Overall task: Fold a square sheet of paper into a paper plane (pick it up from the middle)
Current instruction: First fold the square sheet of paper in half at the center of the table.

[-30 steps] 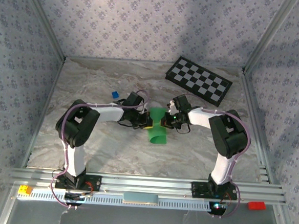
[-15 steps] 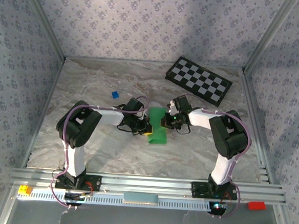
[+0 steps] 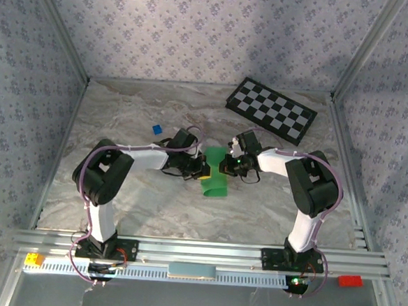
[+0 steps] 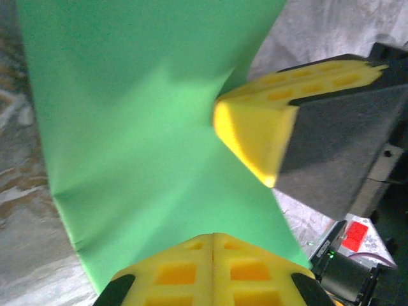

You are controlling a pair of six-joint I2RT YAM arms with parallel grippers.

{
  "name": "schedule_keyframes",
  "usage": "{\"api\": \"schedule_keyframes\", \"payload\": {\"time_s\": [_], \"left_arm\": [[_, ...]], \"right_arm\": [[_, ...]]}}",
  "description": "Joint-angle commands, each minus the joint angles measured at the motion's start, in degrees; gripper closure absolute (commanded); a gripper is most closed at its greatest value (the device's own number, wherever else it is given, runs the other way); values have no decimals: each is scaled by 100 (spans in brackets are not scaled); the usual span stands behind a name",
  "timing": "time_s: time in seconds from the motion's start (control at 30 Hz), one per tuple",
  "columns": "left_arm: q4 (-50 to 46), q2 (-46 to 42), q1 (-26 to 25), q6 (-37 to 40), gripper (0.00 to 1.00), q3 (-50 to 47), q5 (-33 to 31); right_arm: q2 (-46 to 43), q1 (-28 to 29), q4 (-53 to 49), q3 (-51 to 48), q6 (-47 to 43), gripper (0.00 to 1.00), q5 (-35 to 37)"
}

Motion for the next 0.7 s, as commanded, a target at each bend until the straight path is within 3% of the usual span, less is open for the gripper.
{"api": "schedule_keyframes", "payload": {"time_s": [0.0,0.2,0.67], "left_arm": [[-24,135,-86,-48,96,98,241],[-681,327,-200,317,96,-86,80],[-887,-72,-346,802,90,-644,123]], "right_arm": [[357,-56,-848,-346,34,100,867],[384,-91,-864,-382,16,100,900],[323,-130,-828,-496,52,100,945]]}}
